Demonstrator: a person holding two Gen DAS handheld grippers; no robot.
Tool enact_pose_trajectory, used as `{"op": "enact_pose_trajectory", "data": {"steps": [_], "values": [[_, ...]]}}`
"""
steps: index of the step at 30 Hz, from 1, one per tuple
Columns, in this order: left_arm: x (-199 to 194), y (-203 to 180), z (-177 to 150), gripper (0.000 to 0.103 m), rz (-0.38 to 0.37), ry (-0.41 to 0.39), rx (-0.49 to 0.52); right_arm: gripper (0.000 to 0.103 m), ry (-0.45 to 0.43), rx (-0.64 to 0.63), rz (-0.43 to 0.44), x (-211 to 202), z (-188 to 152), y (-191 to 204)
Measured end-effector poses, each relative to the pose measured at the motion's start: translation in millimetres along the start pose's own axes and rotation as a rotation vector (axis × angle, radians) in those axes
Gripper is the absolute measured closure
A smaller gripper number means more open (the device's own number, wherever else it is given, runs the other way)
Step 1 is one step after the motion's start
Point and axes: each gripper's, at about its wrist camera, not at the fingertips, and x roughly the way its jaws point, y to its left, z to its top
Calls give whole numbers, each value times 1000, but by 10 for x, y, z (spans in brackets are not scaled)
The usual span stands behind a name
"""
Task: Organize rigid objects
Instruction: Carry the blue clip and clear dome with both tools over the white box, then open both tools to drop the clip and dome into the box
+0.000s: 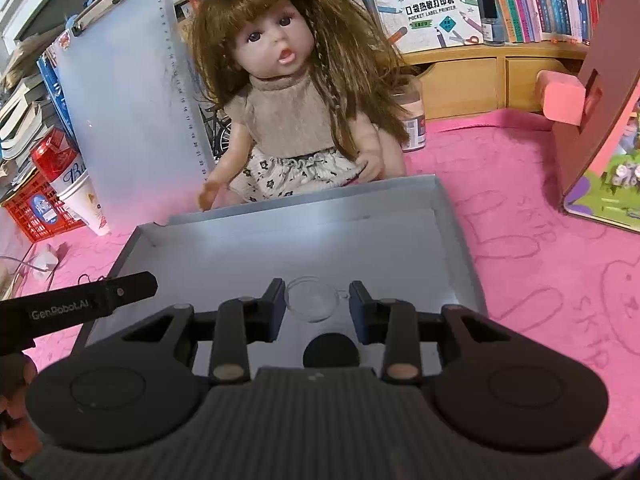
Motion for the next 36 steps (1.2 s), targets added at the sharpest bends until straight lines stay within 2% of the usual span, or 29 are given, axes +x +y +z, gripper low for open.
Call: {"op": "enact_pose_trajectory", "data": {"steps": [10,23,25,27,30,36], "values": [[165,-57,-53,67,14,21,20,63,14,-23,-36,102,-14,16],[212,-42,-73,67,20,22,38,63,20,-19,-36,126,-16,19],[205,-38,-80,67,26,22,41,59,20,-16,-34,127,-17,15],[185,-41,-85,67,39,22,40,45,20,-8,-25,122,-21,0],[129,-43,-91,59,35,16,42,39,11,3,-12,91,-39,-23],[-27,-51,-61,42,19,-5,31,35,-24,4,-7,-41,-42,-50]]}}
